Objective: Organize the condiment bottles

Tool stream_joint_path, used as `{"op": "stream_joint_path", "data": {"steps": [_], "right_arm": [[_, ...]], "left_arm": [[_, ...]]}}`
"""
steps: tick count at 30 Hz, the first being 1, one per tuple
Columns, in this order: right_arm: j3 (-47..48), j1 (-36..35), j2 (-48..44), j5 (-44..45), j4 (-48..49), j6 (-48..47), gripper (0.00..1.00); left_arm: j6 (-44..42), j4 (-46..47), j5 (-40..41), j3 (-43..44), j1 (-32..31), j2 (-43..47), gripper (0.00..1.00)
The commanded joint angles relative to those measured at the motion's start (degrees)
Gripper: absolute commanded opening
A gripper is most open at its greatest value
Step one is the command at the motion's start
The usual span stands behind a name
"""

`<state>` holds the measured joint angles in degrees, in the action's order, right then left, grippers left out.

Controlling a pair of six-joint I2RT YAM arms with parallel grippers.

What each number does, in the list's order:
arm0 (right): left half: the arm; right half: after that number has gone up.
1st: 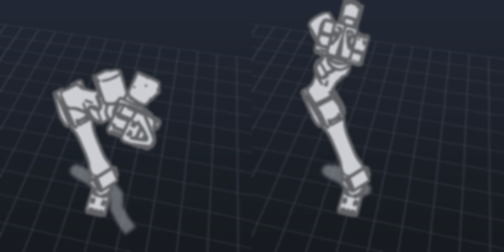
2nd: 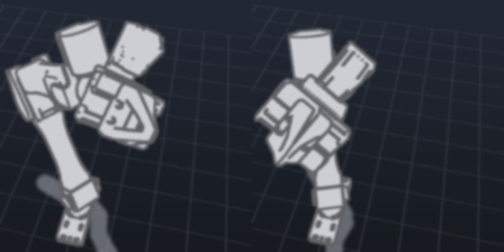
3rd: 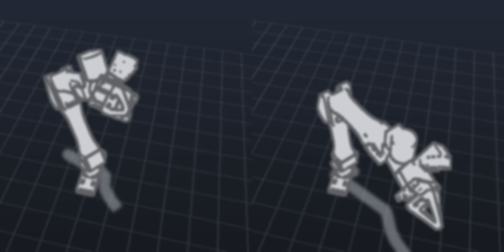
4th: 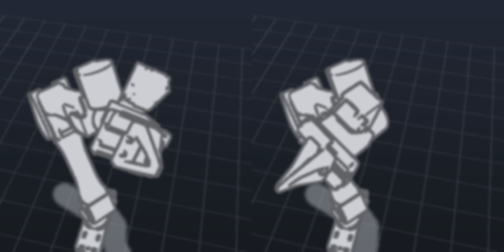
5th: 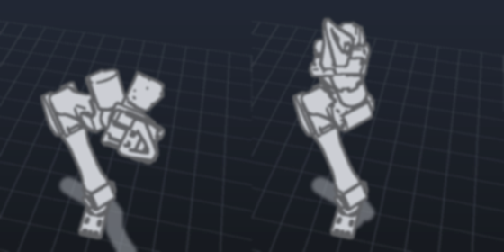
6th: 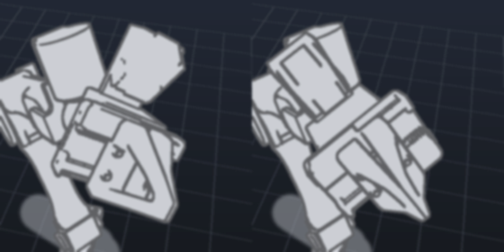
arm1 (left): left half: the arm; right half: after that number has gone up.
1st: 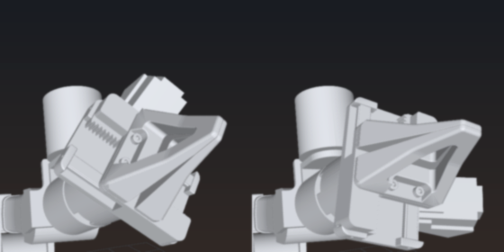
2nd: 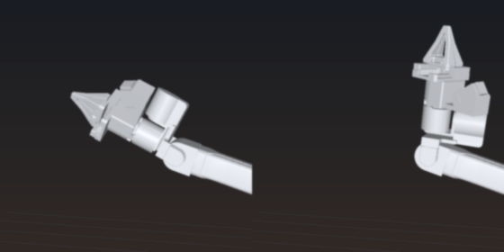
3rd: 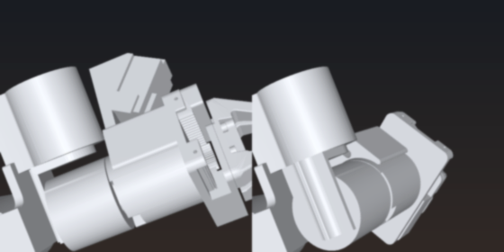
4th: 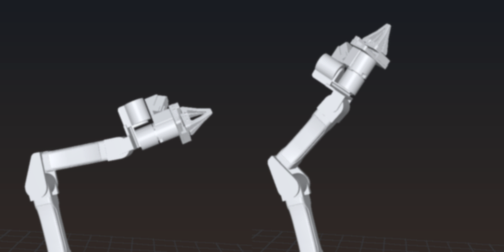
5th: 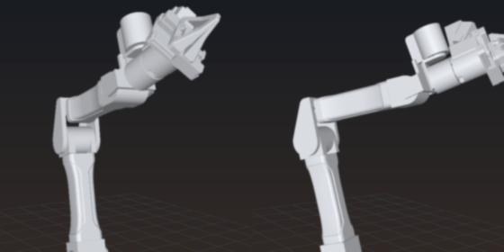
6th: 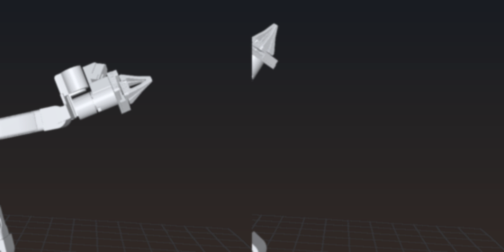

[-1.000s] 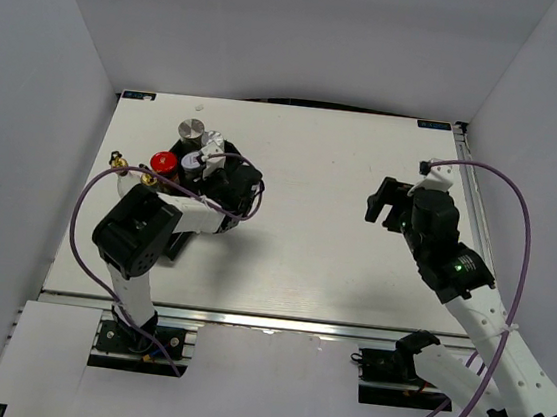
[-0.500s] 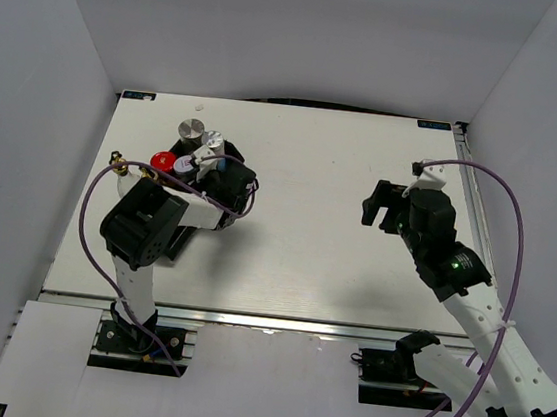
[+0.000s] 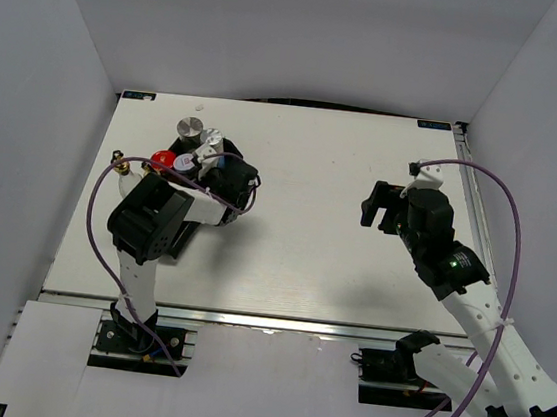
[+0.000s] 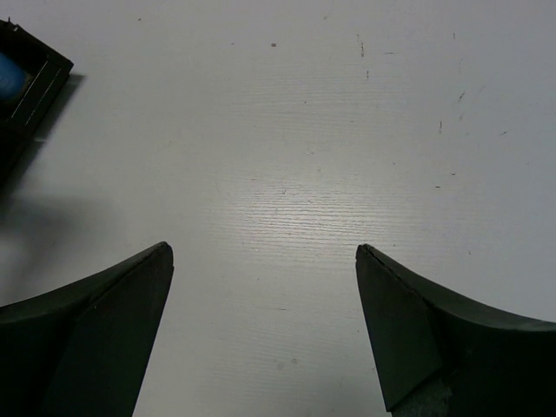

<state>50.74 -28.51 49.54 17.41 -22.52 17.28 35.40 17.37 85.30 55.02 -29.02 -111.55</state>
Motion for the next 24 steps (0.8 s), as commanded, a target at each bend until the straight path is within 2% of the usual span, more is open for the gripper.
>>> {"op": "stream_joint_path", "data": {"steps": [1,5,16,19,20,21,24], "right_arm": [[0.0,0.2,-0.6,-0.2,1.9,-1.3,0.89],[0.1,0.2,0.0,0.2,1.6,-1.5,0.89],[0.1,0.3,-0.1,0.1,1.4,-1.7,0.89],[0.2,0.3,-0.1,0.4,1.3,-1.8,0.89],[0.4,0.4,-0.1,0.5,1.2,-1.9,0.9],[0.3,0.4,-0.1,0.4,1.1,-1.9,0.89],[0.1,0.3,-0.4,0.4,1.2,-1.8,0.89]], "left_arm": [[2.8,1.6,3.6,2.0,0.4,0.8,0.58],[3.7,1.2,4.3,1.8,0.5,1.1,0.69],[7.6,-3.8,4.6,3.2,0.5,0.5,0.82],[8.8,-6.1,5.1,4.3,0.5,0.3,0.83],[8.9,-6.1,5.1,4.4,0.5,0.3,0.76],[8.8,-5.8,5.2,4.2,0.5,0.4,0.74],[8.7,-5.7,5.2,3.9,0.5,0.8,0.74]]}}
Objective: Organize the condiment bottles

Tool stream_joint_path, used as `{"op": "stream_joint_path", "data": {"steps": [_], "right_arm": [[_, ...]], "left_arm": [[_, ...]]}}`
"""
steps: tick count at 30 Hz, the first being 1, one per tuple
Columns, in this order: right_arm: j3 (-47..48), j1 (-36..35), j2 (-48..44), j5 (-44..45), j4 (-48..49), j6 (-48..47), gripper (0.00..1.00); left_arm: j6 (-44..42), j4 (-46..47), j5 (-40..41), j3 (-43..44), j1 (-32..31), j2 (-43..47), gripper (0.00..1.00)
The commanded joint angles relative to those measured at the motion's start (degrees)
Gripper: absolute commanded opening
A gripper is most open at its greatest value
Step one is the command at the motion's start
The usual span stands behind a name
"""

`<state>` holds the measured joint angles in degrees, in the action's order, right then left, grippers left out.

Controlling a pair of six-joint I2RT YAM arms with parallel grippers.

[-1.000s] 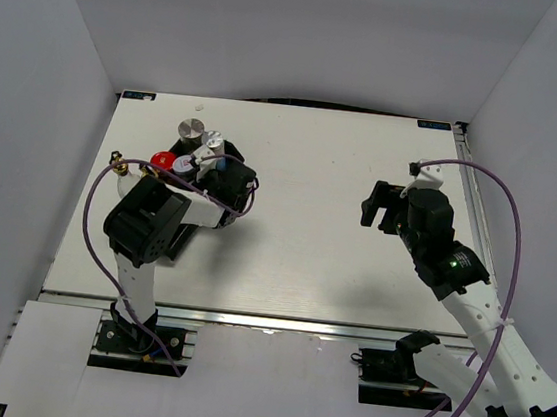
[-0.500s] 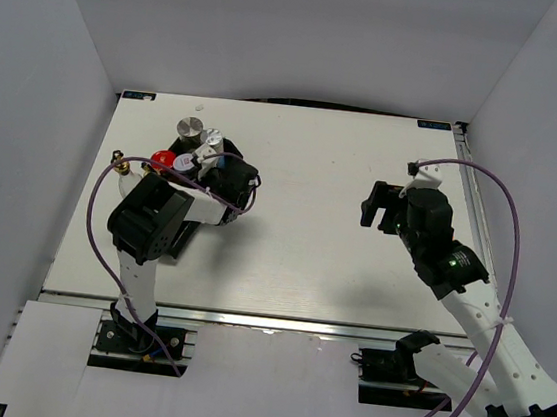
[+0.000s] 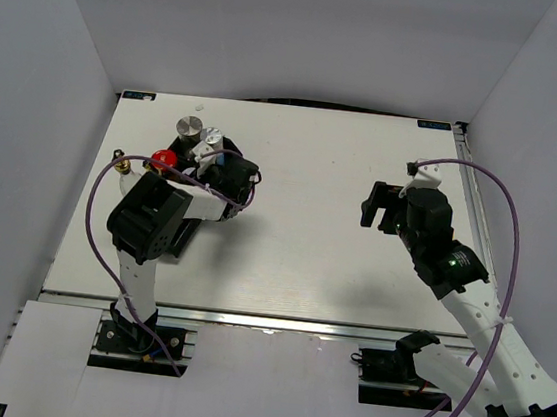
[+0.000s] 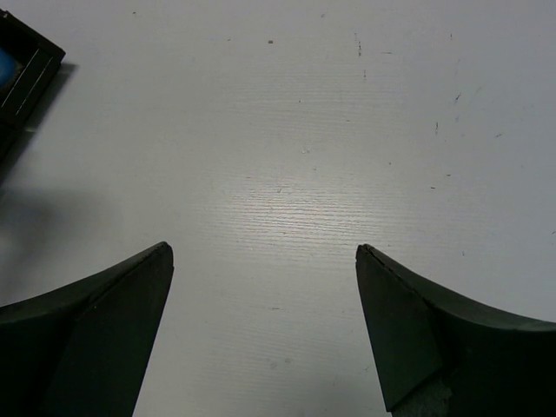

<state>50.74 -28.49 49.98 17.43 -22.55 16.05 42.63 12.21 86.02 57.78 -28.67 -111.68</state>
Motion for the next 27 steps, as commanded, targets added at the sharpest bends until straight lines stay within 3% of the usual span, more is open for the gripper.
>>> {"op": "stream_joint_path", "data": {"steps": [1,11,20,24,27], "right_arm": [[0.1,0.4,-0.8,0.4,1.1,-0.6,0.89],[1.0,0.4,-0.1,-1.5,0.7,-0.8,0.89],[1.6,0.4,0.2,-3.0,-0.2,-0.9,0.89],[0.9,0.3,-0.2,-2.8,0.0,0.0,0.89],[-0.1,0.3,0.0,-1.3,0.7,0.5,0.89]], "left_arm": [[1.5,-0.5,4.2,1.1,0.2,1.2,0.75],[2.1,-7.8,2.2,3.3,-1.4,7.7,0.98],[-4.5,-13.2,-4.5,7.7,-3.1,13.1,0.98],[-13.4,-13.4,-20.3,9.4,-3.5,16.9,0.98],[-22.6,-10.7,-36.5,8.1,-5.1,22.3,0.98]]}}
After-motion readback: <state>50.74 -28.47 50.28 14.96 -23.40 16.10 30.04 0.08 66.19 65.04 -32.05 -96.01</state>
